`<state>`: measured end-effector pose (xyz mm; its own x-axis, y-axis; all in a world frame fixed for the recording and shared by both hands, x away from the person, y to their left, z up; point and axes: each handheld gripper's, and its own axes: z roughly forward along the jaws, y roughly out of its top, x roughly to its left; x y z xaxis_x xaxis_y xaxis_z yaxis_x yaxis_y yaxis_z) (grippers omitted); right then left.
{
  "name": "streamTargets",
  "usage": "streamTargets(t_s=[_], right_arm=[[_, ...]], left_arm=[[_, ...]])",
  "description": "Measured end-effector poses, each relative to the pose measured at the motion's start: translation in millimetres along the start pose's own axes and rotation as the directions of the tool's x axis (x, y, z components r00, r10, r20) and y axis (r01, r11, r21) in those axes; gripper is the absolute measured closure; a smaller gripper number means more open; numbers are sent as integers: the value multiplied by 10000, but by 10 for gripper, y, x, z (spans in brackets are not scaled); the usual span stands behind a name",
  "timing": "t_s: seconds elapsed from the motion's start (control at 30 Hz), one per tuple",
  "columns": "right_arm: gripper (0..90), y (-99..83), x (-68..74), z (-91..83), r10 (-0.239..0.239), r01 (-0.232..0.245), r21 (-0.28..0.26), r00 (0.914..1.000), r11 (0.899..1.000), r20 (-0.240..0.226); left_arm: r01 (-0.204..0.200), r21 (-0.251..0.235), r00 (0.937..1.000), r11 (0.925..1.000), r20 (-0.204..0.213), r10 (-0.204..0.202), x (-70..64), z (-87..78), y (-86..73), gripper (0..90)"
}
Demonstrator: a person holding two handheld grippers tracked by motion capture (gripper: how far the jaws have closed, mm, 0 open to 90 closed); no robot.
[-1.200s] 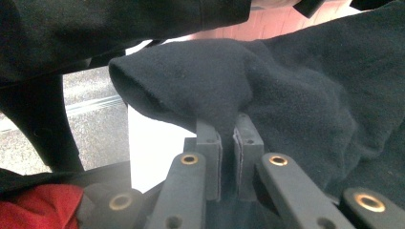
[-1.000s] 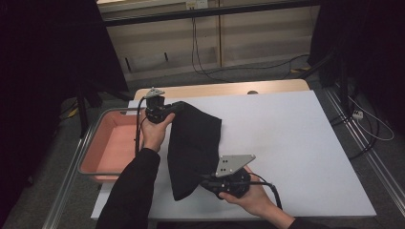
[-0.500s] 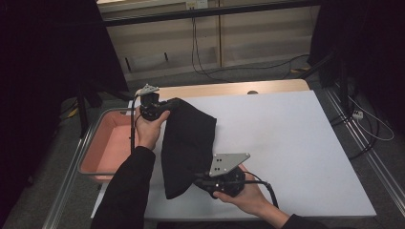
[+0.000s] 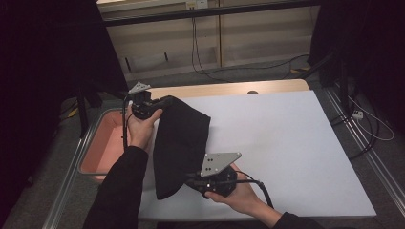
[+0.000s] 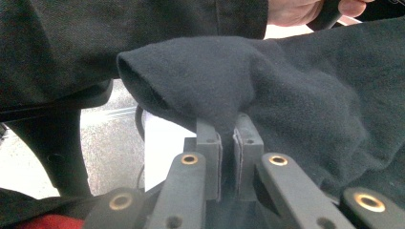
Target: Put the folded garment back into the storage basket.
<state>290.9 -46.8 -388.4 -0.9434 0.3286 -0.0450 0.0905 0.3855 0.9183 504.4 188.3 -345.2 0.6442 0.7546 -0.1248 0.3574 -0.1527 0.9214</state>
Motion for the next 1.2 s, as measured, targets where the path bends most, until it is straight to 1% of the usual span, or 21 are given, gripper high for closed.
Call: streamTargets(t_s=[0.03, 0.1, 0.17, 0.2, 0.23, 0.43, 0.57, 0.63, 0.8, 0.97, 1.07, 1.2], right_arm=[[840, 8, 1, 9, -28, 28, 8, 10000, 10000, -14], [840, 24, 2, 26, -33, 33, -23, 10000, 10000, -33], [840, 40, 3, 48, -53, 53, -44, 10000, 10000, -46], [840, 49, 2, 57, -67, 67, -51, 10000, 10000, -64], [840, 59, 3, 68, -70, 69, -88, 9999, 9999, -82], [840, 127, 3, 122, -163, 159, -231, 9997, 9996, -175], [840, 148, 9, 154, -188, 183, -226, 9996, 9996, -223], [840, 145, 35, 196, -141, 134, -197, 9992, 9997, -361], [840, 177, 48, 250, -191, 180, -246, 9988, 9995, -456], [840, 233, 35, 283, -235, 216, -409, 9987, 9989, -449], [840, 253, 32, 297, -239, 216, -464, 9985, 9987, -491], [841, 295, 36, 329, -244, 216, -529, 9983, 9984, -524]], left_arm=[[52, -50, 10000, 10000, -38, -53, 26, -31, 3, 822], [30, -44, 10000, 10000, -64, -30, 53, -60, 6, 822], [30, -23, 10000, 10000, -67, -30, 62, -72, 9, 822], [68, -89, 10000, 9999, 23, -68, 77, -93, 20, 822], [-33, -64, 10000, 10000, 0, 33, 86, -103, 30, 822], [-77, -185, 9999, 9998, -127, 75, 126, -174, 69, 822], [-108, -205, 9999, 9997, -126, 105, 147, -201, 75, 822], [-258, -207, 9996, 9995, -100, 256, 147, -223, 79, 822], [-307, -310, 9995, 9990, -82, 305, 157, -243, 94, 822], [-256, -373, 9992, 9990, -332, 244, 230, -315, 107, 822], [-269, -453, 9992, 9986, -292, 256, 237, -346, 111, 822], [-259, -528, 9989, 9983, -414, 237, 263, -392, 125, 822]])
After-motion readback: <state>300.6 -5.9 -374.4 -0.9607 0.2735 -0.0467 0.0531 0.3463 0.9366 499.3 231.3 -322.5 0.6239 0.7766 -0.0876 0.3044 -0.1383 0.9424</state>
